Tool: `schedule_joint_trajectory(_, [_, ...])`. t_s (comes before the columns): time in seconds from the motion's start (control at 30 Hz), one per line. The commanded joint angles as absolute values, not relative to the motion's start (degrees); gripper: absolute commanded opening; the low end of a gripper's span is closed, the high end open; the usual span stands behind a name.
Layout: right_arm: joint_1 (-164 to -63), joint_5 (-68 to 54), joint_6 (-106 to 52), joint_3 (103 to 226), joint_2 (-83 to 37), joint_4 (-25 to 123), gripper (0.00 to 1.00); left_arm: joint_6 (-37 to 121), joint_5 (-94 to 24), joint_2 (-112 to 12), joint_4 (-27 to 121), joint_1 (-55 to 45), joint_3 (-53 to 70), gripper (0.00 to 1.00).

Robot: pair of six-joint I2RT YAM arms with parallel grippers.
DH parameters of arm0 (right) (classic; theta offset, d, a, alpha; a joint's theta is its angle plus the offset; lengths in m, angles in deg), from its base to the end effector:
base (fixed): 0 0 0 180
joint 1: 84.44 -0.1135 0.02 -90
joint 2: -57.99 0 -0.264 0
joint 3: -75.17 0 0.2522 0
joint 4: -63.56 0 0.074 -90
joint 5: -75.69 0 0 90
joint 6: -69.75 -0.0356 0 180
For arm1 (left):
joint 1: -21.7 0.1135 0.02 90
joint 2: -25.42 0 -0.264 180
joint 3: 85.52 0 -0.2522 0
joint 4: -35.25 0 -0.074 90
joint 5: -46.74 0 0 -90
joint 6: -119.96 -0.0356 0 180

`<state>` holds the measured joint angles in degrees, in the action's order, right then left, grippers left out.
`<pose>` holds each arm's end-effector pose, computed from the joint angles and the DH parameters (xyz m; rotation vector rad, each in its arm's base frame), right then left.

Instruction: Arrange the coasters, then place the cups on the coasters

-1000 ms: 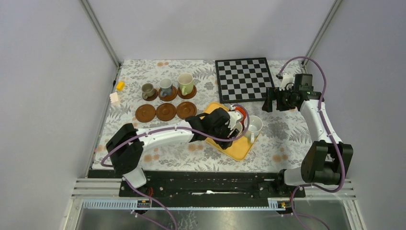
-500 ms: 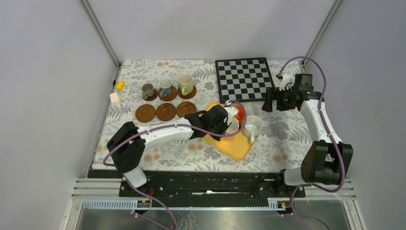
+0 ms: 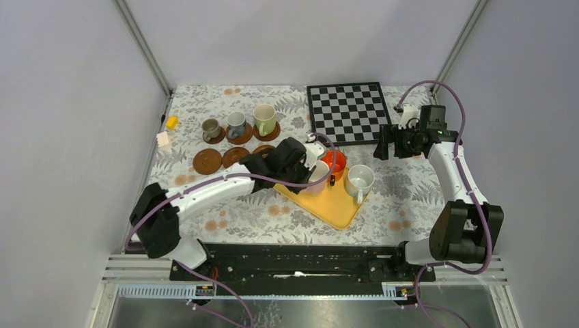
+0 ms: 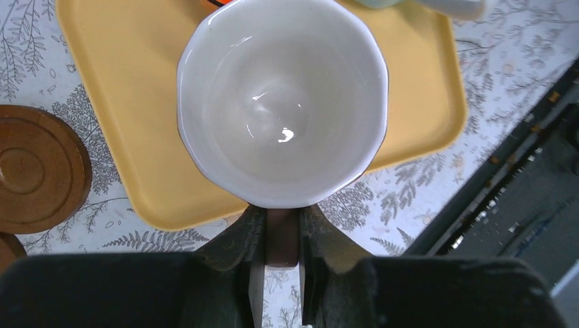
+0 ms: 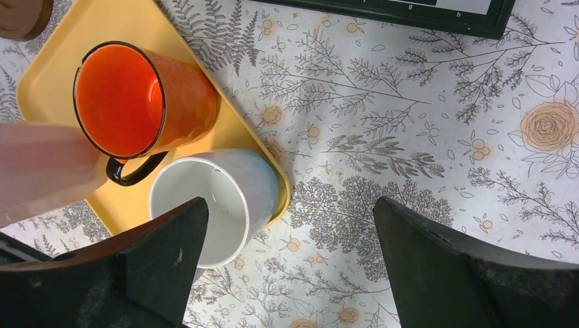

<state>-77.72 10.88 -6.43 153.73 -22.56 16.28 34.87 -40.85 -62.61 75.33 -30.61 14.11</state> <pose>0.2977 -0.0198 0.2847 -0.3396 2.3301 0.3606 0.2034 -0.2657 0.2626 1.0099 2.2507 -0.5021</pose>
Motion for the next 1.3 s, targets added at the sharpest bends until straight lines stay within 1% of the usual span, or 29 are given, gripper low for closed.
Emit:
schedule_joint_trajectory(0.0, [-77.5, 13.0, -6.2, 154.7, -22.1, 16.6, 0.98, 31.7, -35.7, -54.7, 74.0, -29.9, 13.5, 0.00])
schedule_joint_trajectory(0.1, [-77.5, 13.5, -6.3, 155.0, -22.0, 16.4, 0.98, 31.5, -35.0, -51.4, 75.4, -26.6, 14.4, 0.00])
schedule_joint_trajectory(0.23, [-77.5, 13.9, -6.2, 155.0, -22.0, 16.3, 0.98, 28.2, -35.4, -45.9, 77.3, -18.7, 14.8, 0.00])
schedule_joint_trajectory(0.47, [-77.5, 15.1, -6.4, 154.8, -22.2, 16.8, 0.98, 23.5, -31.8, -41.5, 82.3, -0.1, 14.8, 0.00])
schedule_joint_trajectory(0.8, [-77.5, 16.3, -6.4, 154.3, -21.4, 17.2, 0.98, 17.6, -25.7, -36.0, 78.3, 23.3, 22.4, 0.00])
schedule_joint_trajectory(0.97, [-77.5, 16.6, -6.4, 154.0, -21.6, 17.3, 0.98, 11.9, -19.4, -37.1, 75.4, 33.7, 25.3, 0.00])
schedule_joint_trajectory(1.1, [-77.5, 16.5, -6.4, 153.7, -21.5, 17.3, 0.98, 8.1, -12.5, -40.8, 75.1, 41.0, 24.4, 0.00])
schedule_joint_trajectory(1.27, [-77.5, 16.7, -6.4, 153.7, -21.6, 17.2, 0.98, 3.7, -7.3, -44.7, 73.5, 44.5, 24.4, 0.00])
